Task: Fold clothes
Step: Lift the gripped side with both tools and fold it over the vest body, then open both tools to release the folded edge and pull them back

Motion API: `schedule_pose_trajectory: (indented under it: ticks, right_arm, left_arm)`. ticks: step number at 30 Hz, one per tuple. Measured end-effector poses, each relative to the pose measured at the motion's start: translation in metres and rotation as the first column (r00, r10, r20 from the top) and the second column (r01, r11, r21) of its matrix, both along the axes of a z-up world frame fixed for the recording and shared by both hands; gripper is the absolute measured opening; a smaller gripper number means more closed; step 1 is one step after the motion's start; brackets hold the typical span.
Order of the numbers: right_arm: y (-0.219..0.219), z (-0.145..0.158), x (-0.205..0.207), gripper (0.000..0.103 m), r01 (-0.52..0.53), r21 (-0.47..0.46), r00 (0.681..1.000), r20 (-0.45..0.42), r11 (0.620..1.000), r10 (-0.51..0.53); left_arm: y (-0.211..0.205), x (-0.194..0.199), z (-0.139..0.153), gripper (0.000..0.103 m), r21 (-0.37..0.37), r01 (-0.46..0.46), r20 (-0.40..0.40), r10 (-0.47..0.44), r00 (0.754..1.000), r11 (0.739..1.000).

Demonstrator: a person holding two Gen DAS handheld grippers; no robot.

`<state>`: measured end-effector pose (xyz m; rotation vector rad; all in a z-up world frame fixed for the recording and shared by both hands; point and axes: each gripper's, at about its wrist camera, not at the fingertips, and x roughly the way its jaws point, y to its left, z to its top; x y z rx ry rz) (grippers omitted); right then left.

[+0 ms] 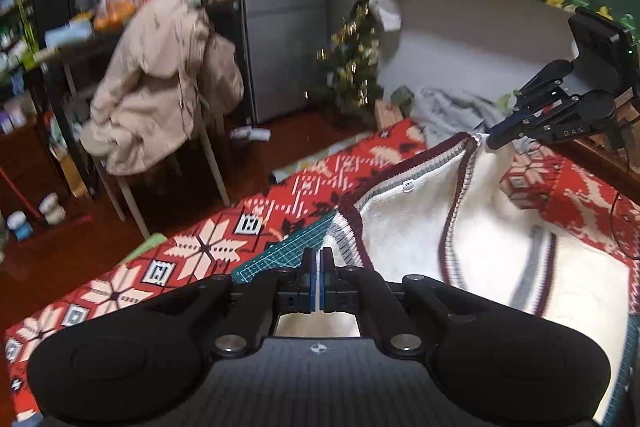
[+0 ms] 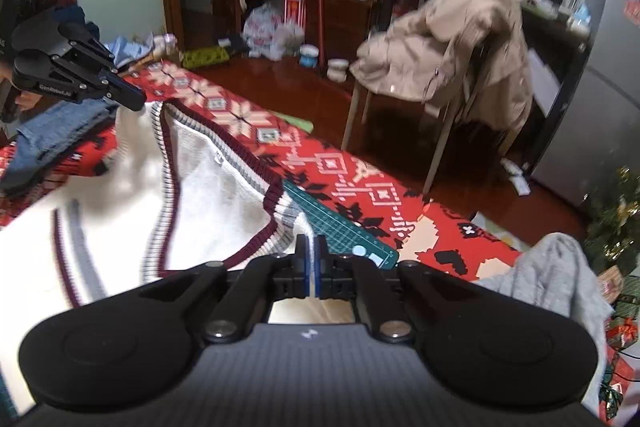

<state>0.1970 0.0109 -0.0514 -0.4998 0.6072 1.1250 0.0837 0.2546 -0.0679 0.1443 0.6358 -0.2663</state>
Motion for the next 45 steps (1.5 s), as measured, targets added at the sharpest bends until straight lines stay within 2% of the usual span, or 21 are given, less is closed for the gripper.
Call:
schedule_pose_trajectory:
  ticks: [7, 13, 17, 21, 23, 26, 29, 37, 39, 41, 42, 45]
  right_arm:
    - [-0.055, 0.042, -0.092, 0.001, -0.031, 0.060, 0.995, 0.094, 0.998, 0.026]
    - [-0.099, 0.054, -0.174, 0.001, -0.048, 0.069, 0.990, 0.138, 0.996, 0.038]
    - [-0.120, 0.033, -0.224, 0.001, -0.058, 0.037, 0.989, 0.136, 0.998, 0.053]
    - [-0.133, -0.012, -0.262, 0.002, -0.069, -0.046, 0.993, 0.093, 0.997, 0.073]
    - [-0.135, -0.037, -0.274, 0.002, -0.076, -0.091, 0.995, 0.059, 0.993, 0.082]
    - [-0.136, -0.067, -0.282, 0.003, -0.070, -0.159, 0.997, 0.033, 0.985, 0.076]
    - [-0.141, -0.074, -0.278, 0.008, -0.049, -0.151, 0.999, -0.019, 0.987, 0.047]
    - [-0.165, -0.052, -0.260, 0.011, 0.009, -0.077, 0.994, -0.109, 0.997, -0.017]
    - [-0.175, -0.044, -0.249, 0.014, 0.057, -0.037, 0.988, -0.141, 0.998, -0.062]
    - [-0.181, -0.036, -0.228, 0.025, 0.131, 0.012, 0.975, -0.182, 0.991, -0.127]
    - [-0.183, -0.032, -0.216, 0.029, 0.171, 0.037, 0.966, -0.204, 0.985, -0.160]
    - [-0.187, -0.029, -0.183, 0.032, 0.296, 0.105, 0.924, -0.282, 0.949, -0.257]
  left_arm:
    - [-0.034, -0.098, 0.023, 0.002, 0.010, -0.014, 0.113, 0.012, 0.994, 1.000]
    - [-0.064, -0.176, 0.019, 0.002, -0.010, 0.031, 0.116, -0.030, 0.993, 0.999]
    - [-0.083, -0.208, -0.010, 0.002, 0.000, 0.065, 0.042, -0.065, 0.997, 0.998]
    - [-0.096, -0.219, -0.052, 0.002, 0.028, 0.082, -0.072, -0.080, 0.994, 0.996]
    - [-0.097, -0.217, -0.070, 0.002, 0.017, 0.083, -0.133, -0.080, 0.988, 0.996]
    - [-0.094, -0.216, -0.086, 0.002, 0.013, 0.061, -0.183, -0.058, 0.981, 0.998]
    - [-0.086, -0.218, -0.088, 0.003, -0.029, 0.025, -0.209, -0.031, 0.977, 0.999]
    - [-0.062, -0.230, -0.071, 0.007, -0.127, -0.079, -0.203, 0.053, 0.978, 0.989]
    - [-0.050, -0.228, -0.064, 0.009, -0.179, -0.120, -0.193, 0.085, 0.978, 0.976]
    - [-0.036, -0.224, -0.059, 0.018, -0.232, -0.172, -0.184, 0.130, 0.974, 0.957]
    - [-0.029, -0.219, -0.058, 0.019, -0.259, -0.203, -0.182, 0.159, 0.970, 0.944]
    - [-0.006, -0.204, -0.055, 0.020, -0.343, -0.289, -0.183, 0.238, 0.954, 0.894]
